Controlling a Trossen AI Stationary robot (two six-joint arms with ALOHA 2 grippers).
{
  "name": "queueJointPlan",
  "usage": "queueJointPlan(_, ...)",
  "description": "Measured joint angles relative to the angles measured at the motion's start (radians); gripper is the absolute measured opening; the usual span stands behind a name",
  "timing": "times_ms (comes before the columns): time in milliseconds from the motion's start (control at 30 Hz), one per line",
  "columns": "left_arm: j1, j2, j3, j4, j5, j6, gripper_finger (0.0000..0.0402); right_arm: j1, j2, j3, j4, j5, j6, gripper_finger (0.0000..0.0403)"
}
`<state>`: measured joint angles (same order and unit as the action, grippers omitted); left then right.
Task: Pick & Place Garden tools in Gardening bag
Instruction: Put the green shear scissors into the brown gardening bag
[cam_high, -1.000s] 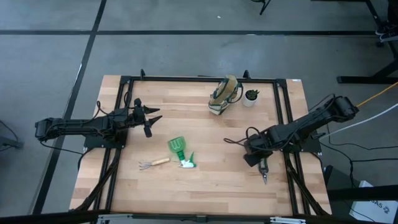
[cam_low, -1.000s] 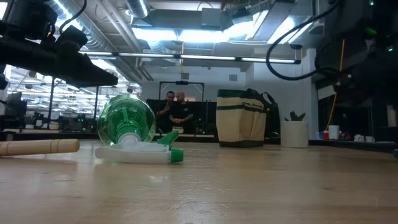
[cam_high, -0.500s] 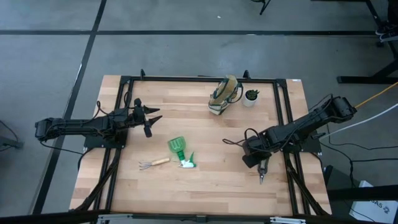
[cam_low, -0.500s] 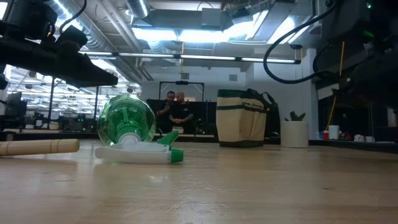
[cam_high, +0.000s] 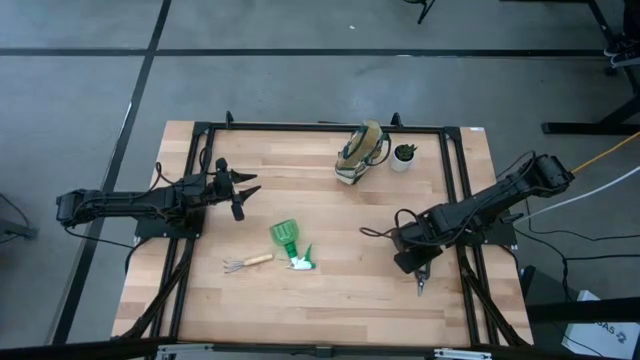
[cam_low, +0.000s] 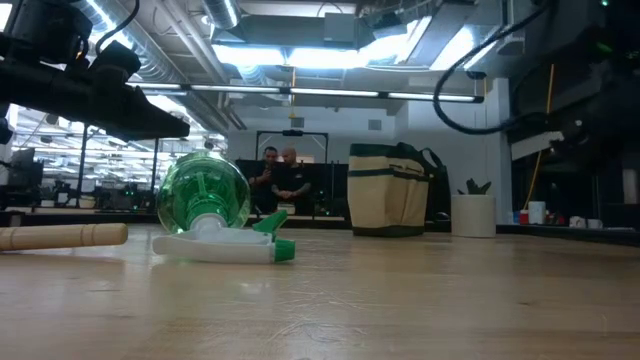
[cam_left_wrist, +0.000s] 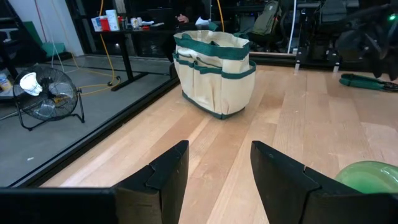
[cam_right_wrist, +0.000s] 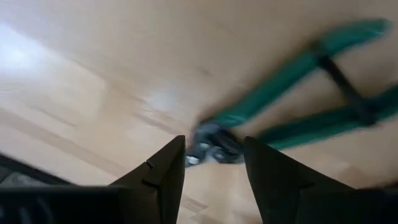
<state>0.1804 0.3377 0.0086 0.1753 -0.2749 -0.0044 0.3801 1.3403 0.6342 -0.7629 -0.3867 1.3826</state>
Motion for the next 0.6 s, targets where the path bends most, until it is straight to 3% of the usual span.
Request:
queueJointPlan(367, 0.000, 0.000, 0.000, 0.000, 0.000, 0.000, 0.0169, 0.015, 0.000, 0.000, 0.001, 0.177, 0.041, 0.0167)
queueJointPlan(600, 0.000, 0.000, 0.000, 0.000, 0.000, 0.000, 0.0169, 0.015, -0.002, -0.014, -0.001, 0.199, 0.080, 0.0167)
